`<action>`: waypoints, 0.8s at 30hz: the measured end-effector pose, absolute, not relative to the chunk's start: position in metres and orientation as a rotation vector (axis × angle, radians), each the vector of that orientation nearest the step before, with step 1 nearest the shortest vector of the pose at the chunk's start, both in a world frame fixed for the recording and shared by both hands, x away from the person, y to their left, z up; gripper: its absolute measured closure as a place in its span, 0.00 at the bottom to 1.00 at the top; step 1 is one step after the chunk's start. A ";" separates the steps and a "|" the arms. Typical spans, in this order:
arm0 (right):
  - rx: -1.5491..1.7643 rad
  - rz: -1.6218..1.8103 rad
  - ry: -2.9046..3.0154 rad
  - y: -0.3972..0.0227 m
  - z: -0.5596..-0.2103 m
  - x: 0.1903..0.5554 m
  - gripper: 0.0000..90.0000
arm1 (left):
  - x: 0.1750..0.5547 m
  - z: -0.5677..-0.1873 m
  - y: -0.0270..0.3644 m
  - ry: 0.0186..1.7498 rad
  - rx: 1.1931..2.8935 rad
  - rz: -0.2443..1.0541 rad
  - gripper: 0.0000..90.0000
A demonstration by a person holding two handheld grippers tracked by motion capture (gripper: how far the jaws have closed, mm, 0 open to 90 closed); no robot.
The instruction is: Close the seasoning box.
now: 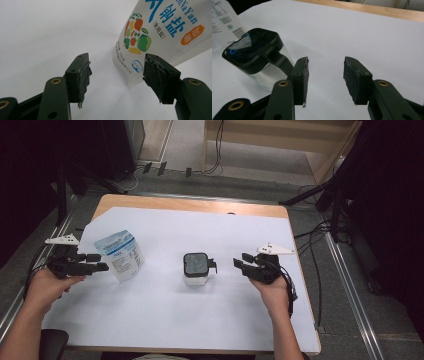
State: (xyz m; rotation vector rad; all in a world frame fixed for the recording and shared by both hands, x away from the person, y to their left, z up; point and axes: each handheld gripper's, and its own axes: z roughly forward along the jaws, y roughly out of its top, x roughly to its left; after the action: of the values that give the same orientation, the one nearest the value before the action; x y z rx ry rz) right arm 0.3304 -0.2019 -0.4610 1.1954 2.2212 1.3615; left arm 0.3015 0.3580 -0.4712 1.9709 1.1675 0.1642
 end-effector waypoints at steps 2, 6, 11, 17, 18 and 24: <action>1.224 1.367 2.199 -0.207 -0.462 0.331 0.62 | 0.302 -0.471 0.357 1.163 1.973 0.161 0.44; 1.258 1.348 2.168 -0.217 -0.466 0.332 0.61 | 0.304 -0.472 0.355 1.159 1.981 0.160 0.44; 1.283 1.318 2.153 -0.223 -0.471 0.334 0.58 | 0.307 -0.474 0.353 1.156 1.981 0.164 0.44; 1.288 1.302 2.161 -0.221 -0.473 0.334 0.56 | 0.307 -0.474 0.351 1.149 1.977 0.155 0.43; 1.284 1.301 2.161 -0.220 -0.473 0.334 0.56 | 0.307 -0.474 0.351 1.148 1.980 0.153 0.43; 1.271 1.298 2.166 -0.218 -0.474 0.334 0.56 | 0.307 -0.474 0.351 1.150 1.979 0.160 0.43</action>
State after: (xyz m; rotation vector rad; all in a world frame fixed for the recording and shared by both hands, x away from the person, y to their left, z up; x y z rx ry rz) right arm 0.3336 -0.2182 -0.4739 1.2713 2.1664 1.2979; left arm 0.3069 0.3512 -0.4741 1.9794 1.1500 0.1595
